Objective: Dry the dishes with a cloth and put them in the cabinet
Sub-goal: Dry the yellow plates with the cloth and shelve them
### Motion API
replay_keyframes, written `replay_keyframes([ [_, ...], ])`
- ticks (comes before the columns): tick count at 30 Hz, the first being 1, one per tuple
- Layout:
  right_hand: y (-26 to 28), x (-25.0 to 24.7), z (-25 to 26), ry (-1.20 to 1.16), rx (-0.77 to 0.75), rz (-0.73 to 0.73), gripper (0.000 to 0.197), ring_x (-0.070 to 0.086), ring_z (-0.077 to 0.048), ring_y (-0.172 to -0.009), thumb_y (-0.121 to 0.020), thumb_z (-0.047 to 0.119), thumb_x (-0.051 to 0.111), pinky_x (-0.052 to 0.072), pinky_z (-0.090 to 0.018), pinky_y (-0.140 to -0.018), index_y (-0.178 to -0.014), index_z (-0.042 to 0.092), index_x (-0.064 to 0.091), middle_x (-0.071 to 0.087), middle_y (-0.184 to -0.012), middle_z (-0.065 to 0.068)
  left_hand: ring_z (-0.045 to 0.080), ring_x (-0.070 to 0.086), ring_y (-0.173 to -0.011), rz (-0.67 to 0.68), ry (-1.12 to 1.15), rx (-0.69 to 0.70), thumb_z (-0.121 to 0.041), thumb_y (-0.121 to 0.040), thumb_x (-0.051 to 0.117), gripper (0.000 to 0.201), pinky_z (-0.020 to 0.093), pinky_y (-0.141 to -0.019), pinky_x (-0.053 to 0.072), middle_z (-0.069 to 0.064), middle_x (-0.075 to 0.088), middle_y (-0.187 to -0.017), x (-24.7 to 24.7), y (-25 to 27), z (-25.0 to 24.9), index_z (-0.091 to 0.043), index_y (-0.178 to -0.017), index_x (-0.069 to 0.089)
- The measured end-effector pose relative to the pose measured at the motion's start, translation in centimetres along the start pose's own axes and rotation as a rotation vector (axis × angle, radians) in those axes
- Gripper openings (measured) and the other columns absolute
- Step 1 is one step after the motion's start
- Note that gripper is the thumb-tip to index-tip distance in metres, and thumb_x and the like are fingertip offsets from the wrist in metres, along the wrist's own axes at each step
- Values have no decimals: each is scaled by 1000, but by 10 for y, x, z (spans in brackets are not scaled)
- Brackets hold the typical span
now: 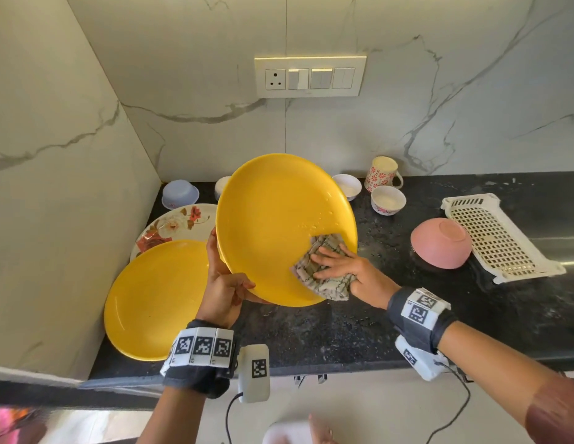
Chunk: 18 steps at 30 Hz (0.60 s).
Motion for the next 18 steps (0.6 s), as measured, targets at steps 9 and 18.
replay_keyframes([
  [9,-36,-37,-10,-121,203,-413,58,2,-21,-145,-90,-10,44,-1,-42,-119,-138,20,36,12,-155,-6,39,60,-93,8,-48,24,21,-57,46,107,68,-48,44,2,45,-132,11,2,-6,-52,-134,27],
  [18,-99,-53,20,-300,259,-440,58,-8,-20,-145,-95,4,46,-6,-45,-117,-146,19,24,-2,-157,-8,42,56,-95,-37,-92,59,15,-50,48,109,63,-52,49,-2,44,-131,17,6,-11,-61,-125,27],
])
Point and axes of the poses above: each hand's wrist, its own y-axis away from the middle knuckle, its own x-axis out of the palm, z = x × y, the point moved 8 cm from there along -y, towards the middle knuckle
